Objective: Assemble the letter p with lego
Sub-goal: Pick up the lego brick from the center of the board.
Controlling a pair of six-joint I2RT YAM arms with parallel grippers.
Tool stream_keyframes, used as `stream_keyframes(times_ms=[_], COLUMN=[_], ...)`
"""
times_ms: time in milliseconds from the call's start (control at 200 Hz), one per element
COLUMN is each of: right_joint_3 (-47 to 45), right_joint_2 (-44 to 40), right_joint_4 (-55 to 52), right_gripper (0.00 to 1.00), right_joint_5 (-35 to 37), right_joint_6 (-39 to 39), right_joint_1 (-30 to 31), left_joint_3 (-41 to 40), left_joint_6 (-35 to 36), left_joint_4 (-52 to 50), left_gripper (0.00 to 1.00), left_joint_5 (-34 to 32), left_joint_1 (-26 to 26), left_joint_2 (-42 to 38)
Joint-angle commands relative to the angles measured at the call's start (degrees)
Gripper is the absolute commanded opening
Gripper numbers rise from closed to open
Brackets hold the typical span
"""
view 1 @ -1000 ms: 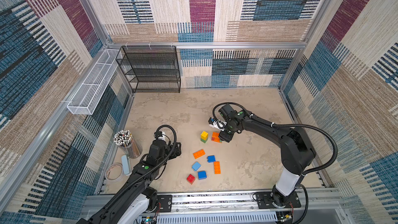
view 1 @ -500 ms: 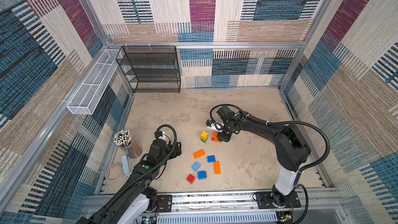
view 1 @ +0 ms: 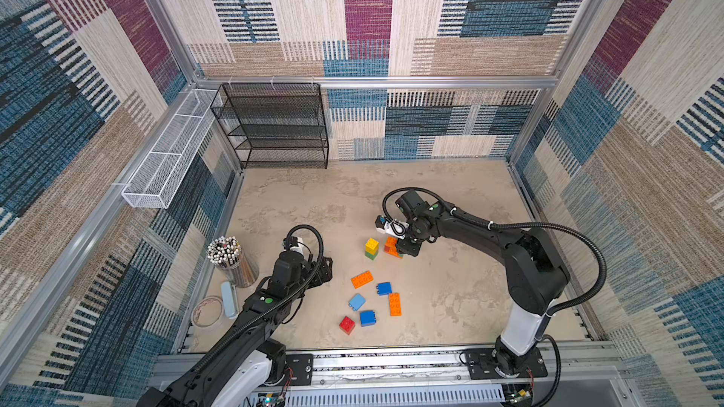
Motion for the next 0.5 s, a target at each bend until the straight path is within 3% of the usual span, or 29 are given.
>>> stream_keyframes(times_ms=[0,496], right_joint_3=[1.7,18.0], right_joint_2=[-1.8,-0.1], right_joint_4=[-1.5,-15.1], right_gripper=[0.24,0.19], right_joint_5=[-0.4,-0.3], right_joint_6=[2.5,14.6], right_joint_1=[0.0,1.9], left_joint_3=[1.5,10.0], left_joint_6=[1.5,3.5], left_joint_4=[1.5,6.0], left_gripper=[0.94,0.94], left_joint_5=[2.4,8.6], left_joint_1=[0.1,0.3], left_joint_2=[1.6,13.3])
